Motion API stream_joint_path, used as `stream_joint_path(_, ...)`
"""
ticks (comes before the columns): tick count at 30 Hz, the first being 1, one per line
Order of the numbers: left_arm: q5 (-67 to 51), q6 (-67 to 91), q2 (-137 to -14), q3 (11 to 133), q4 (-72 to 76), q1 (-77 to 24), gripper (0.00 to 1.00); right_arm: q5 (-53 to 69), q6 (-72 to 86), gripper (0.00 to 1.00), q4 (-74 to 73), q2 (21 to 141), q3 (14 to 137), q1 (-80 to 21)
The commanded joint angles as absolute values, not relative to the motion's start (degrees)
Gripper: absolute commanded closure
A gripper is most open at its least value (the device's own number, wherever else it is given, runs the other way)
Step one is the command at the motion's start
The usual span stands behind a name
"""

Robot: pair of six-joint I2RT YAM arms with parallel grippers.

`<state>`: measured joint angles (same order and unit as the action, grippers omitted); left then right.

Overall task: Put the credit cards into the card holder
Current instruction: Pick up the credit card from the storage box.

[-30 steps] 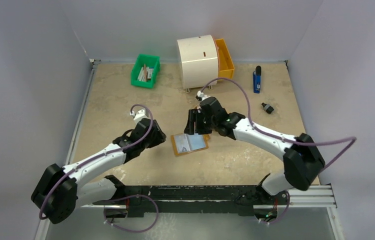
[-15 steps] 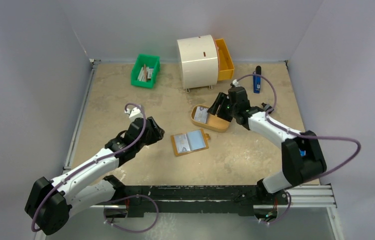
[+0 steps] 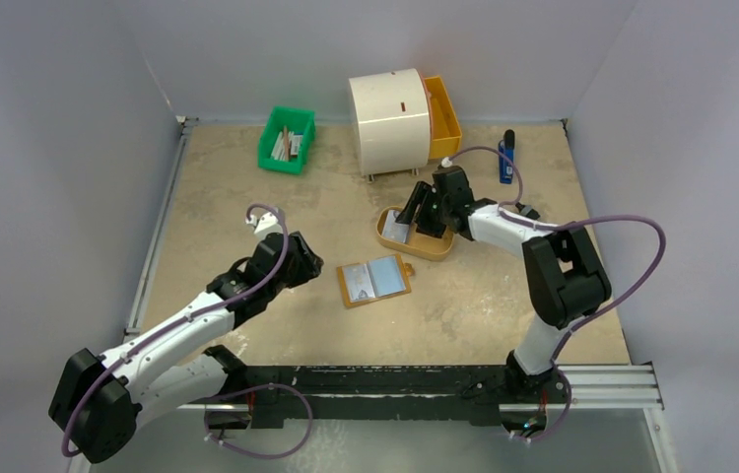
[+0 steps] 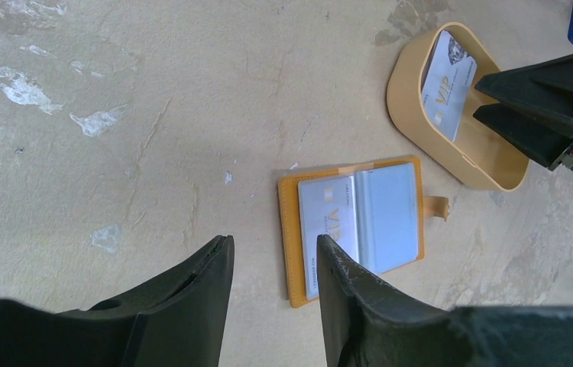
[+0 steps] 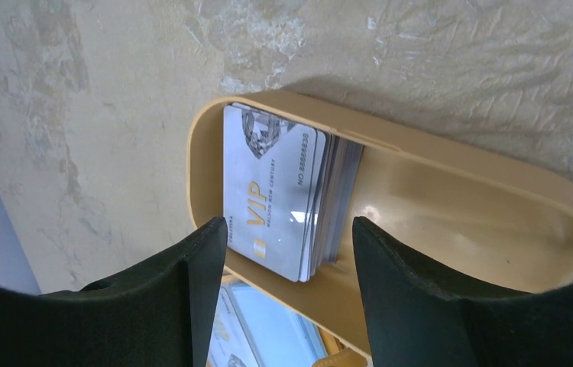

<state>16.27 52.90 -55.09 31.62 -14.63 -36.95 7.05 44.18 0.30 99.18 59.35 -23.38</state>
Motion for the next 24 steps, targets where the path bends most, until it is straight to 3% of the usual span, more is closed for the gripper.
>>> stream_joint_path(1, 15.95, 53.13, -55.66, 31.47, -13.01, -37.27, 0.57, 8.29, 44.14, 0.36, 0.12, 100.66, 62.75, -23.57)
stream_joint_path(12, 15.91, 53.91, -56.14, 31.07, -12.90, -37.27, 0.58, 8.44, 44.28, 0.42, -2.92, 104.24, 64.47, -23.53)
stream_joint_path(24, 15.57, 54.23, -55.76, 30.39, -12.21, -37.22, 0.59, 7.73, 44.97, 0.60, -0.26, 101.45, 59.70, -22.97)
